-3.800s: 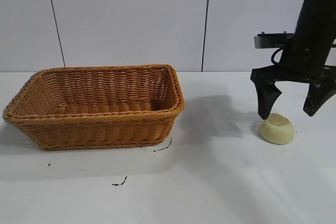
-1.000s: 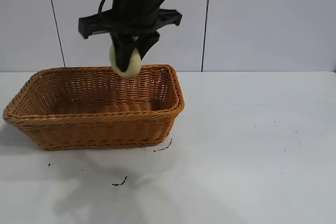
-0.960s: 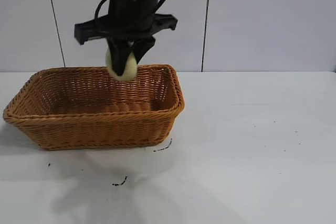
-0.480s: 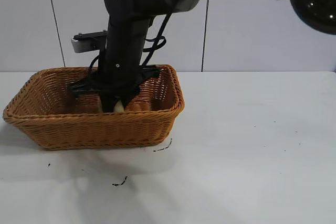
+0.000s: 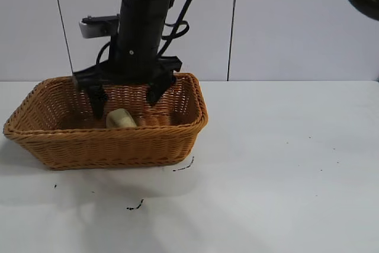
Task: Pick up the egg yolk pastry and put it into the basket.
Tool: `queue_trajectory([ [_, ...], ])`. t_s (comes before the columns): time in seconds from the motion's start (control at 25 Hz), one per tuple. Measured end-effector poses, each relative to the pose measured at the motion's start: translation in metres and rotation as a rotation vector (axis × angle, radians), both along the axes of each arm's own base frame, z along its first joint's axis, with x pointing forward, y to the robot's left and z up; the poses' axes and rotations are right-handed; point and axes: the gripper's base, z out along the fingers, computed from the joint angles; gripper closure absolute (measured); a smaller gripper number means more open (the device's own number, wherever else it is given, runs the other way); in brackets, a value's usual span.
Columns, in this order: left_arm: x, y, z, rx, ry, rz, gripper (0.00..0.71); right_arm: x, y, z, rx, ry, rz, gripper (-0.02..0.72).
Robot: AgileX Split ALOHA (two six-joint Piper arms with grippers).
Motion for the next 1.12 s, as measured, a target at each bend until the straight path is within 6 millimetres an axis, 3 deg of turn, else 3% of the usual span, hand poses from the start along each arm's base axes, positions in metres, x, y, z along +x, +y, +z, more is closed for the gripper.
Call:
queue_trajectory([
  [0.28,0.0,0.0,0.0,0.0,0.0,0.0,0.017,-0.002,-0.003,0.069,0.047,-0.078,-0.002,0.012],
  [0.48,0.0,0.0,0.0,0.0,0.0,0.0,0.017,0.011,-0.024,0.082,0.024,-0.1,-0.051,0.008],
  [0.64,0.0,0.0,0.0,0.0,0.0,0.0,0.017,0.039,-0.068,0.08,0.006,-0.082,-0.154,0.008],
  [0.84,0.0,0.0,0.0,0.0,0.0,0.0,0.017,0.077,-0.144,0.08,-0.004,-0.085,-0.316,0.008],
  [1.12,0.0,0.0,0.0,0.0,0.0,0.0,0.017,0.107,-0.25,0.08,-0.013,-0.085,-0.527,0.008],
])
